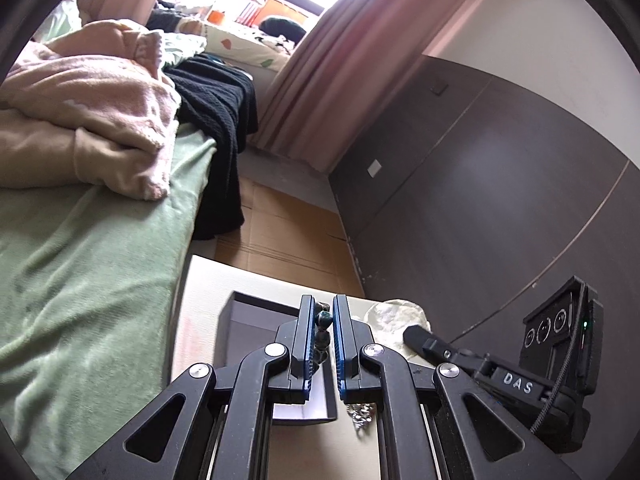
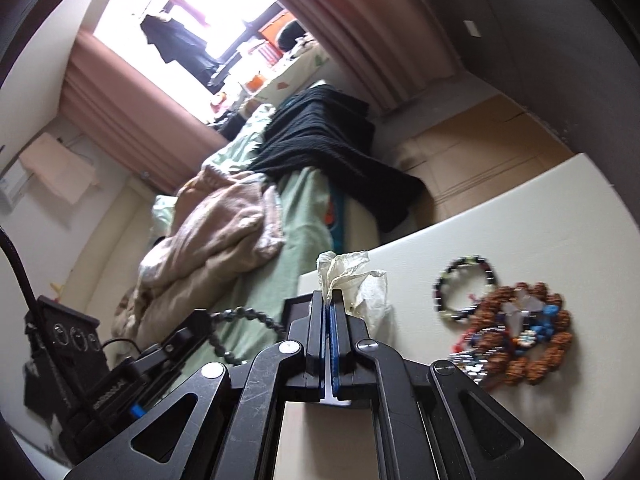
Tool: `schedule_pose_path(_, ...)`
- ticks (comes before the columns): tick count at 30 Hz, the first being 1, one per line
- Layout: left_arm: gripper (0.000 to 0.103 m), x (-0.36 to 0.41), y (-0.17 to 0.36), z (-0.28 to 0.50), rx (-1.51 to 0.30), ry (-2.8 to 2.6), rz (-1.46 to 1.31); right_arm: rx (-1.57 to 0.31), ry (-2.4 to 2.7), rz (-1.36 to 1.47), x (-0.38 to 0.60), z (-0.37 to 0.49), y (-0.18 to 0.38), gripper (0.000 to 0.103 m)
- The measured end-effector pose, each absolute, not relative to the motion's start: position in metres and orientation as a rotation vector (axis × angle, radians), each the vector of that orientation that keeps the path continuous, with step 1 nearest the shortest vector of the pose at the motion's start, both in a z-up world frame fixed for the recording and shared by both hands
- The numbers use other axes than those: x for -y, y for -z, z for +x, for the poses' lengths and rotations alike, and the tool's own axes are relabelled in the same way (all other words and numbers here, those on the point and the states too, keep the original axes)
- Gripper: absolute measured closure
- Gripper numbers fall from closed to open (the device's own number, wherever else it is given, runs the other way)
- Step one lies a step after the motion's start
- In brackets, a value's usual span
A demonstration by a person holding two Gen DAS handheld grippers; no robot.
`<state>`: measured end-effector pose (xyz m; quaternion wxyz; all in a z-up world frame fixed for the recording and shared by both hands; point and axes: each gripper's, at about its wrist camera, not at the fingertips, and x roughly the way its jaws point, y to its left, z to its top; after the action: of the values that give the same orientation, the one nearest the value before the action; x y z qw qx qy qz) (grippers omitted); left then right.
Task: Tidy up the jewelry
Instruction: 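Carry the grey bracelet into the black box and open left while right drops the white scrunchie in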
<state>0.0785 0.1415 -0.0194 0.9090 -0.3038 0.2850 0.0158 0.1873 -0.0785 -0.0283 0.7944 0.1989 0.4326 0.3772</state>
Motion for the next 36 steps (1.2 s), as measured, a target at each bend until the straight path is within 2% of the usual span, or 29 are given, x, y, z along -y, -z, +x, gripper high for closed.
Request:
schedule_pose_path(4, 0.094, -0.153, 0.023, 0.077, -0.586, -0.063, -0.644, -0.99, -0.925, 0.454, 0.051, 0.182, 0.042, 0.099)
schedule_pose_path(5, 0.094, -0.154, 0.024, 0.078, -0.589, -0.069, -0.646, -1.011, -0.939, 0.443, 0.046, 0.182, 0.046, 0.097)
schedule_pose_path(6, 0.094, -0.156, 0.025, 0.079, -0.591, -0.071, -0.648, -1.047, -0.943, 0.429, 0.042, 0.183, 0.052, 0.092)
schedule_pose_path(8, 0.094, -0.155, 0.027, 0.081, -0.599, -0.069, -0.649, -1.082, -0.904, 0.432, 0.046, 0.185, 0.061, 0.056)
schedule_pose_path(11, 0.094, -0.149, 0.028, 0.083, -0.602, -0.055, -0.643, -1.062, -0.841, 0.441, 0.067, 0.187, 0.061, 0.046)
schedule_pose_path(14, 0.093, -0.142, 0.03, 0.085, -0.598, -0.05, -0.644, -1.049, -0.781, 0.455, 0.093, 0.19, 0.06, 0.045)
schedule_pose_path(16, 0.083, -0.137, 0.035, 0.091, -0.649, -0.08, -0.637, -1.044, -0.736, 0.471, 0.11, 0.192, 0.059, 0.045)
schedule_pose_path(18, 0.045, -0.136, 0.04, 0.094, -0.692, -0.101, -0.639, -1.037, -0.707, 0.5, 0.126, 0.195, 0.058, 0.045)
schedule_pose_path(21, 0.031, -0.133, 0.044, 0.088, -0.657, -0.118, -0.663, -1.023, -0.672, 0.539, 0.145, 0.199, 0.055, 0.045)
schedule_pose_path(23, 0.026, -0.128, 0.042, 0.086, -0.66, -0.129, -0.643, -1.017, -0.653, 0.546, 0.152, 0.201, 0.054, 0.045)
schedule_pose_path(36, 0.026, -0.06, 0.043, 0.096, -0.693, -0.029, -0.52, -1.028, -0.51, 0.599, 0.206, 0.193, 0.052, 0.045)
